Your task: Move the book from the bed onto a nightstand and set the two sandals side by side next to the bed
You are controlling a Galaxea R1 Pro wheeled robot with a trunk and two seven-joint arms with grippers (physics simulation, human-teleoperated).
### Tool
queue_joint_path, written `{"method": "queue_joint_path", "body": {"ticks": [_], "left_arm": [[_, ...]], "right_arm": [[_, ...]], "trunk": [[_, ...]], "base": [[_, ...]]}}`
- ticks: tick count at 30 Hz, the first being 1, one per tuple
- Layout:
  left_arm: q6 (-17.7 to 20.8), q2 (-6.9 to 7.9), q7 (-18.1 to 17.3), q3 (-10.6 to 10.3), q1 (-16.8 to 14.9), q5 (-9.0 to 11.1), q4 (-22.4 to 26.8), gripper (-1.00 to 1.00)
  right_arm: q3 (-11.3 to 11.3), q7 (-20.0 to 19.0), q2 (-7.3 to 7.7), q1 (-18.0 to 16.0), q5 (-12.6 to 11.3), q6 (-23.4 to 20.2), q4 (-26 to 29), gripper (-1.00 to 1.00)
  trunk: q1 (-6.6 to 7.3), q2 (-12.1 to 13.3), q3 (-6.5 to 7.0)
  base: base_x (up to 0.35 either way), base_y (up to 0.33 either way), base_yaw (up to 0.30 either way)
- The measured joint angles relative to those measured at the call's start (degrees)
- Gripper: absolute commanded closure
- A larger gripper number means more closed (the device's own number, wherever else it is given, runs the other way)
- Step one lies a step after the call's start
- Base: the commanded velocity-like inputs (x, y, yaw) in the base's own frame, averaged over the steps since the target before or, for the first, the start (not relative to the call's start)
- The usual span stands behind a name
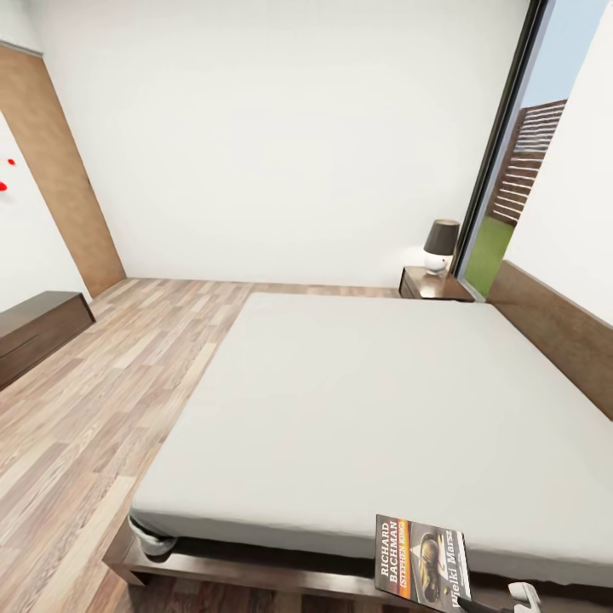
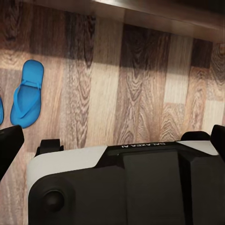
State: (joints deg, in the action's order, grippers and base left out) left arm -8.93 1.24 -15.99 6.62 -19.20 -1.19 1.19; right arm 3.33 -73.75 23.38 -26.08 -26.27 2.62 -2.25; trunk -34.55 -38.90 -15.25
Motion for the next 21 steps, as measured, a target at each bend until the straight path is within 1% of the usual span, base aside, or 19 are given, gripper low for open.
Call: {"method": "queue_joint_path", "body": {"ticks": [21], "left_arm": [[0.0, -0.03, 0.0, 0.0, 0.0, 0.0, 0.0, -1.0]], "right_arm": [[0.0, 0.0, 0.0, 0.0, 0.0, 0.0, 0.0, 1.0]], "trunk": [[0.0, 0.0, 1.95]], "base": [[0.0, 0.0, 0.0]]}}
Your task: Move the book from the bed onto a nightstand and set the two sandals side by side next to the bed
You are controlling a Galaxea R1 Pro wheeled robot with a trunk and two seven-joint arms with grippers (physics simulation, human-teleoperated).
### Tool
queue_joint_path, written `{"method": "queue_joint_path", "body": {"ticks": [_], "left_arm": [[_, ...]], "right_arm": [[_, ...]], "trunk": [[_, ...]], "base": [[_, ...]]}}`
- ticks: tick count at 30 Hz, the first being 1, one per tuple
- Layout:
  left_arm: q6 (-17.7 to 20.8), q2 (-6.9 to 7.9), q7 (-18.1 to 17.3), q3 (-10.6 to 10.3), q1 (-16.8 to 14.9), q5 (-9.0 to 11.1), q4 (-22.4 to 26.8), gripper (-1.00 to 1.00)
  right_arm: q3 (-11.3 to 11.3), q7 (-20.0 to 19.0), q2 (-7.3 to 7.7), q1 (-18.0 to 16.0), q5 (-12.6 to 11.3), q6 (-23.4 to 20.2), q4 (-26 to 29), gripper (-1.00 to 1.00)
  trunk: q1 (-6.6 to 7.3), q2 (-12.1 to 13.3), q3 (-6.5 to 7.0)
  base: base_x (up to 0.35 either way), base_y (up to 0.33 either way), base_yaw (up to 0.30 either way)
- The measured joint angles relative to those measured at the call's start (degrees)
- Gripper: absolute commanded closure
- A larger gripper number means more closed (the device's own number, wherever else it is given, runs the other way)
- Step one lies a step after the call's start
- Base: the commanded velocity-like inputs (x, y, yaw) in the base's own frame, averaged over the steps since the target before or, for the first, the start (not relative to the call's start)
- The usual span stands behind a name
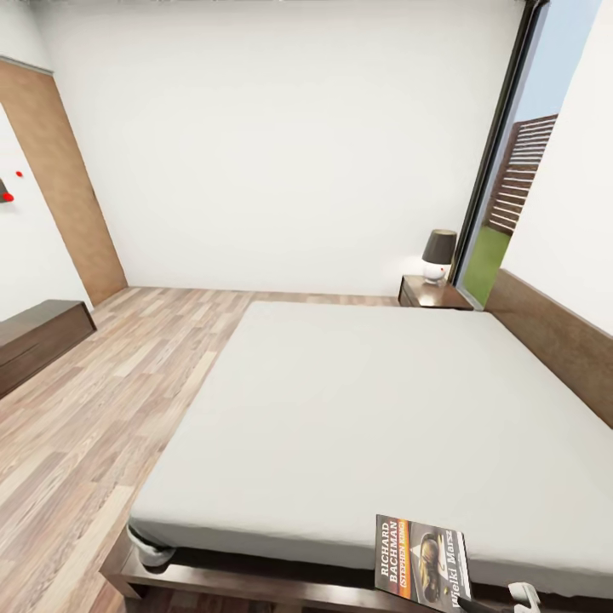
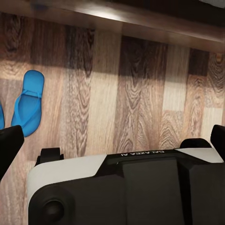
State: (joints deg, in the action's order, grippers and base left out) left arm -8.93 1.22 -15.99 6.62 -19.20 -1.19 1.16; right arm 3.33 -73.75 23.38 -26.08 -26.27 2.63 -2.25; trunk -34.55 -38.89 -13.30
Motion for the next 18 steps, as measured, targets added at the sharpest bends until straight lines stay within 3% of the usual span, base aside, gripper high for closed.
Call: {"method": "queue_joint_path", "body": {"ticks": [18], "left_arm": [[0.0, 0.0, 0.0, 0.0, 0.0, 0.0, 0.0, -1.0]], "right_arm": [[0.0, 0.0, 0.0, 0.0, 0.0, 0.0, 0.0, 1.0]], "trunk": [[0.0, 0.0, 0.48]], "base": [[0.0, 0.0, 0.0]]}}
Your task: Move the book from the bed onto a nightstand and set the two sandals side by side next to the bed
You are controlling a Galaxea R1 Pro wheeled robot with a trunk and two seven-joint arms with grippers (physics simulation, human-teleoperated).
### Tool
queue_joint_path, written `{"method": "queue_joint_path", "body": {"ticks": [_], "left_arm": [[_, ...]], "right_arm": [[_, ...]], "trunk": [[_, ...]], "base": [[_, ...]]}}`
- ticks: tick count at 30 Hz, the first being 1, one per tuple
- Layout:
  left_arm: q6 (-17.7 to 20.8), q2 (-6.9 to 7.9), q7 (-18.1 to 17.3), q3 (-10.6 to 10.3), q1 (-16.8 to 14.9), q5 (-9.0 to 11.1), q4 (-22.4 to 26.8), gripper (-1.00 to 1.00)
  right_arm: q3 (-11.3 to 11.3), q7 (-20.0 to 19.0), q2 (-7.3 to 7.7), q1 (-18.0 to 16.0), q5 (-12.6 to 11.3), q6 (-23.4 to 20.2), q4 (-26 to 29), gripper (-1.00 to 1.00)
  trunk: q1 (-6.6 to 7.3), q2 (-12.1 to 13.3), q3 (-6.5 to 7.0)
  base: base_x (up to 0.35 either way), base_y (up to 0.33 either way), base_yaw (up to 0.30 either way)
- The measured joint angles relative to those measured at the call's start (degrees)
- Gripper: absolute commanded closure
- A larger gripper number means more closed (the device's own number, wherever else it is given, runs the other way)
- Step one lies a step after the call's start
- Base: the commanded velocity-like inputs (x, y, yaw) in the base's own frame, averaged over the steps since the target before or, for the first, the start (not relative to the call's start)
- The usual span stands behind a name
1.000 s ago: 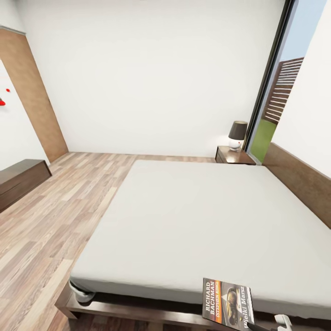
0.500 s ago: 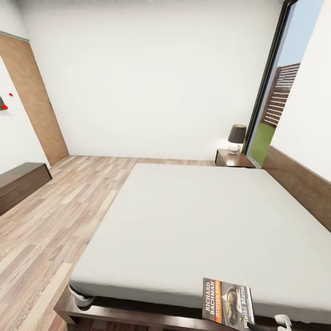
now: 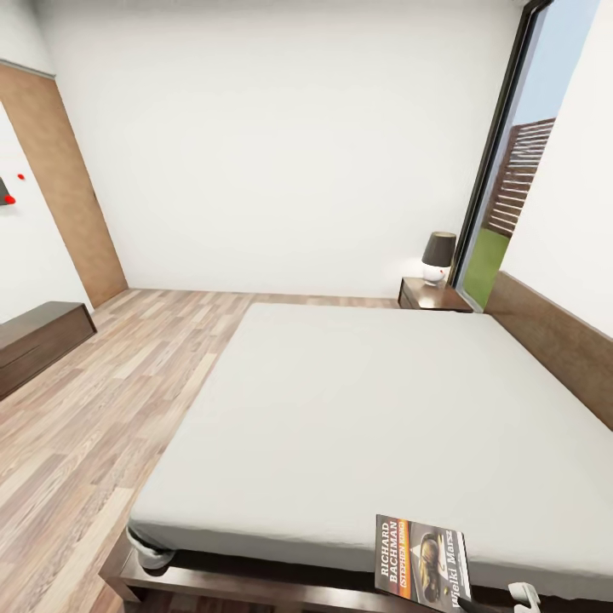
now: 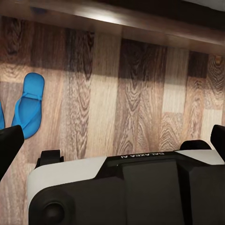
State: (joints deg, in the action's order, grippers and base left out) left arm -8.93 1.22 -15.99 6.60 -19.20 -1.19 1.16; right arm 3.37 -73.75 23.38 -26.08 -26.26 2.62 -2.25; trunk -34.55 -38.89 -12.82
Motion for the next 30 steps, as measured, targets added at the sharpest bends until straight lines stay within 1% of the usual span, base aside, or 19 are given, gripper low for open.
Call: {"method": "queue_joint_path", "body": {"ticks": [13, 17, 30], "left_arm": [[0.0, 0.0, 0.0, 0.0, 0.0, 0.0, 0.0, -1.0], [0.0, -0.35, 0.0, 0.0, 0.0, 0.0, 0.0, -1.0], [0.0, -0.44, 0.1, 0.0, 0.0, 0.0, 0.0, -1.0]], "right_arm": [[0.0, -0.1, 0.0, 0.0, 0.0, 0.0, 0.0, 1.0], [0.0, -0.1, 0.0, 0.0, 0.0, 0.0, 0.0, 1.0], [0.0, -0.2, 0.0, 0.0, 0.0, 0.0, 0.0, 1.0]], "trunk": [[0.0, 0.0, 1.05], [0.0, 0.0, 1.42], [0.0, 0.0, 2.62]], "base": [[0.0, 0.0, 0.0], [0.0, 0.0, 0.0], [0.0, 0.0, 0.0]]}}
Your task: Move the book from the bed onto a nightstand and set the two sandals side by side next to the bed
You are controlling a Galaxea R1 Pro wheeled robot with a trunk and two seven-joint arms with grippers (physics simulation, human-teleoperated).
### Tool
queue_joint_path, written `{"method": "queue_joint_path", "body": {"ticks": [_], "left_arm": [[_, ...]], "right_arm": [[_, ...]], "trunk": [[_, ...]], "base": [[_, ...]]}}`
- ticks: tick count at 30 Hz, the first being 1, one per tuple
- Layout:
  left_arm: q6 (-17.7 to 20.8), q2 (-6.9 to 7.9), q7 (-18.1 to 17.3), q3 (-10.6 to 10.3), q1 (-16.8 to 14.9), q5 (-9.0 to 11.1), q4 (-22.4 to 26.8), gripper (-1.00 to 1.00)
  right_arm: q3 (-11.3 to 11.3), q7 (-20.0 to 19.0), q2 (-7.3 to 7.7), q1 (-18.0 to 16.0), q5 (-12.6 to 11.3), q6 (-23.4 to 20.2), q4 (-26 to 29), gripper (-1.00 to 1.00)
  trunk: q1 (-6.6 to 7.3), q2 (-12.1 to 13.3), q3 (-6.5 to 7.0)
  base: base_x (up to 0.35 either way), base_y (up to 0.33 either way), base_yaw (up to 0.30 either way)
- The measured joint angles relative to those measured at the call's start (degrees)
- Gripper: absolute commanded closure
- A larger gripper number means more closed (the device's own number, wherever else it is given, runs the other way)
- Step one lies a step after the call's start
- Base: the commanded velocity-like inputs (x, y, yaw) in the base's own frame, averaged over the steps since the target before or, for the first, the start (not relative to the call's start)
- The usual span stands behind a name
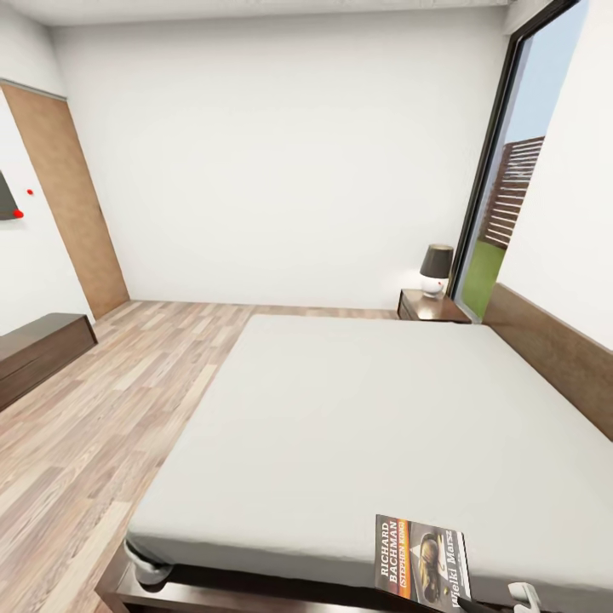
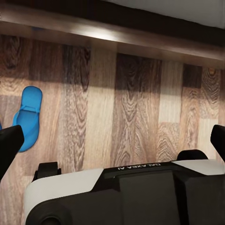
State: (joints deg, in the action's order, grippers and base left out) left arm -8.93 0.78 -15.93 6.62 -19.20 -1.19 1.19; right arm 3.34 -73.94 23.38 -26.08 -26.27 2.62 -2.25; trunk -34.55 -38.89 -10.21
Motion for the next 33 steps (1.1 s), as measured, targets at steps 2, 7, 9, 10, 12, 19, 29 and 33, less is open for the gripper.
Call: {"method": "queue_joint_path", "body": {"ticks": [2, 7, 9, 10, 12, 19, 29, 33], "left_arm": [[0.0, 0.0, 0.0, 0.0, 0.0, 0.0, 0.0, -1.0], [0.0, 0.0, 0.0, 0.0, 0.0, 0.0, 0.0, -1.0], [0.0, 0.0, 0.0, 0.0, 0.0, 0.0, 0.0, -1.0], [0.0, 0.0, 0.0, 0.0, 0.0, 0.0, 0.0, -1.0], [0.0, 0.0, 0.0, 0.0, 0.0, 0.0, 0.0, -1.0], [0.0, 0.0, 0.0, 0.0, 0.0, 0.0, 0.0, -1.0], [0.0, 0.0, 0.0, 0.0, 0.1, 0.0, 0.0, -1.0], [0.0, 0.0, 0.0, 0.1, 0.1, 0.0, 0.0, -1.0]], "right_arm": [[0.0, 0.0, 0.0, 0.0, 0.0, 0.0, 0.0, 1.0], [0.0, 0.0, 0.0, 0.0, 0.0, 0.0, 0.0, 1.0], [0.0, 0.0, 0.0, 0.0, 0.0, 0.0, 0.0, 1.0], [0.0, 0.0, 0.0, 0.0, 0.0, 0.0, 0.0, 1.0], [0.0, 0.0, 0.0, 0.0, 0.0, 0.0, 0.0, 1.0], [0.0, 0.0, 0.0, 0.0, 0.0, 0.0, 0.0, 1.0], [0.0, 0.0, 0.0, 0.0, 0.0, 0.0, 0.0, 1.0], [0.0, 0.0, 0.0, 0.0, 0.0, 0.0, 0.0, 1.0]], "trunk": [[0.0, 0.0, 0.18], [0.0, 0.0, 0.58], [0.0, 0.0, 0.63], [0.0, 0.0, 0.64], [0.0, 0.0, 0.66], [0.0, 0.0, 0.73], [0.0, 0.0, 1.54], [0.0, 0.0, 1.91]], "base": [[0.0, 0.0, 0.0], [0.0, 0.0, 0.0], [0.0, 0.0, 0.0], [0.0, 0.0, 0.0], [0.0, 0.0, 0.0], [0.0, 0.0, 0.0], [0.0, 0.0, 0.0], [0.0, 0.0, 0.0]]}}
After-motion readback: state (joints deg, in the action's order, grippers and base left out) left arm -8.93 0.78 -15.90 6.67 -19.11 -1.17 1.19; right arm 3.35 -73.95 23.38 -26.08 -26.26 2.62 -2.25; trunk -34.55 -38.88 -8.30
